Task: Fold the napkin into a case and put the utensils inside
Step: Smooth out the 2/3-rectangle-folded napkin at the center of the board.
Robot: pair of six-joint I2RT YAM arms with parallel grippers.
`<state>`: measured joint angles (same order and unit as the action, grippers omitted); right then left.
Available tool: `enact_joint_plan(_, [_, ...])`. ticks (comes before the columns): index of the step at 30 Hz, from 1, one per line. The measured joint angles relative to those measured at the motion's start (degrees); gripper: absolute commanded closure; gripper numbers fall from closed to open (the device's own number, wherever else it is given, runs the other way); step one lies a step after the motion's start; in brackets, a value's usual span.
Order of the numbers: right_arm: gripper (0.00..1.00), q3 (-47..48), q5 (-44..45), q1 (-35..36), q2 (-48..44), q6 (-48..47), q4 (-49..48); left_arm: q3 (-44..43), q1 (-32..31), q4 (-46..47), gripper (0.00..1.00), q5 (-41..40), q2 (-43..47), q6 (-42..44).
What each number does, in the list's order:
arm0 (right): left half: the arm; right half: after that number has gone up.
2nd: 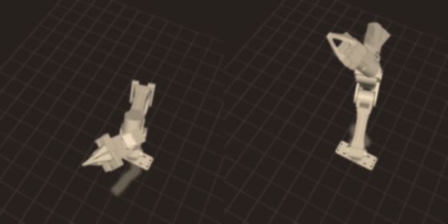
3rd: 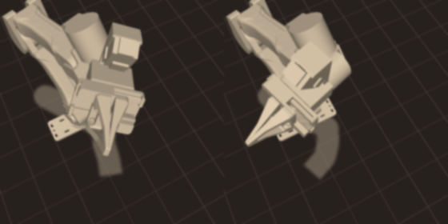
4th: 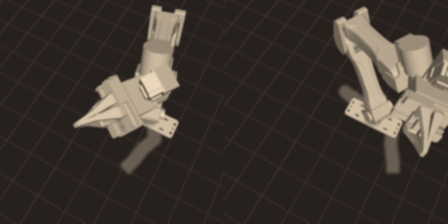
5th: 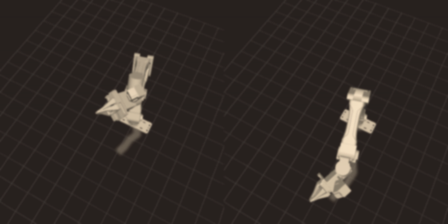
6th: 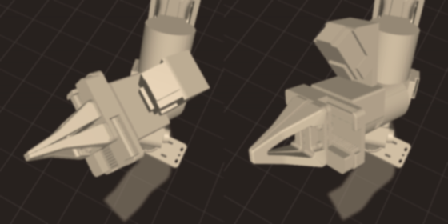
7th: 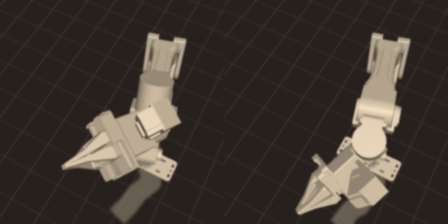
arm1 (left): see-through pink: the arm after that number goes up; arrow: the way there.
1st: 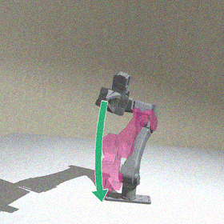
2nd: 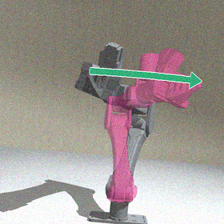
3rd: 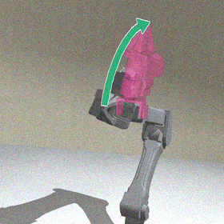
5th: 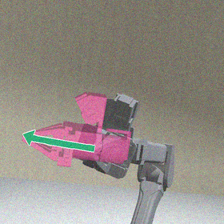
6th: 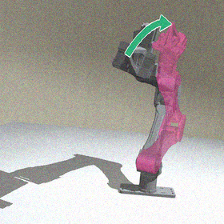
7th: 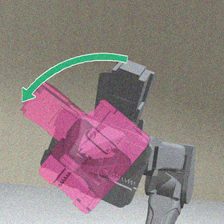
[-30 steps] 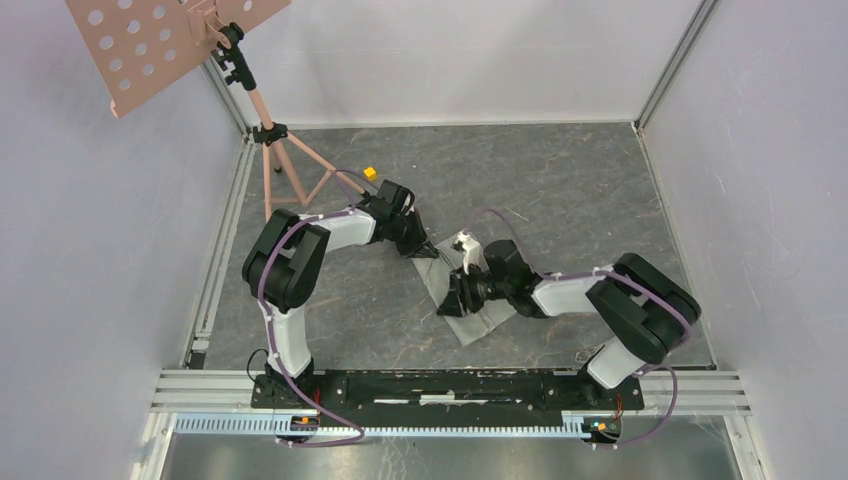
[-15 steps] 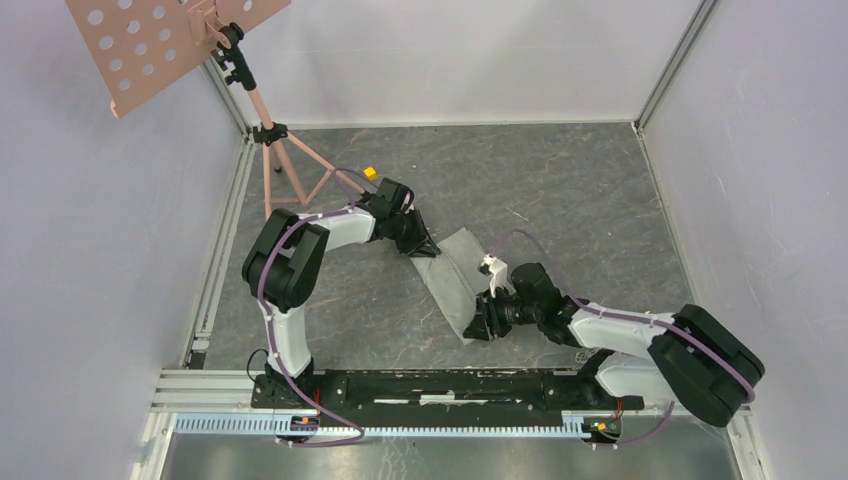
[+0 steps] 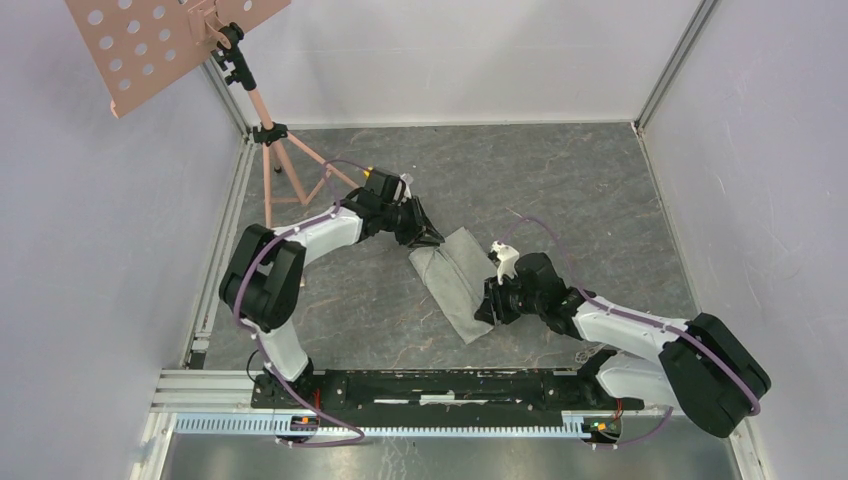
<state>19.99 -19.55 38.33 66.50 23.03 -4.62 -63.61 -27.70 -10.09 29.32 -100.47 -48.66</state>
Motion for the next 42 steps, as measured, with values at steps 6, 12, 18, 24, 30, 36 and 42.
enact_joint_plan(6, [0.74,0.0,0.17,-0.09,1.84,0.52,-0.28,0.37,0.0,3.06,0.82,1.62,-5.68,-1.38])
enact_joint_plan(12, [0.76,-0.09,0.11,-0.09,3.61,1.16,-1.81,-0.35,0.02,6.14,0.85,2.45,-12.57,-2.73])
enact_joint_plan(18, [0.75,-0.31,0.15,-0.09,4.04,1.6,-2.97,-4.44,0.09,6.23,0.8,3.17,-16.2,-3.06])
enact_joint_plan(24, [0.72,0.7,0.39,-0.09,3.91,1.14,-1.46,-4.13,0.11,2.91,0.59,2.29,-12.44,-2.03])
enact_joint_plan(30, [0.54,3.56,-1.14,-0.11,4.39,1.79,-1.73,1.84,1.25,2.93,0.75,2.32,-0.07,-1.27])
enact_joint_plan(36, [0.54,11.47,-4.59,-0.2,13.6,3.69,-7.06,6.49,3.98,6.03,0.83,2.56,-1.33,-1.31])
enact_joint_plan(42, [0.59,20.44,-10.12,-0.2,26.8,7.3,-15.91,7.34,4.9,9.46,0.86,2.75,-8.09,-1.42])
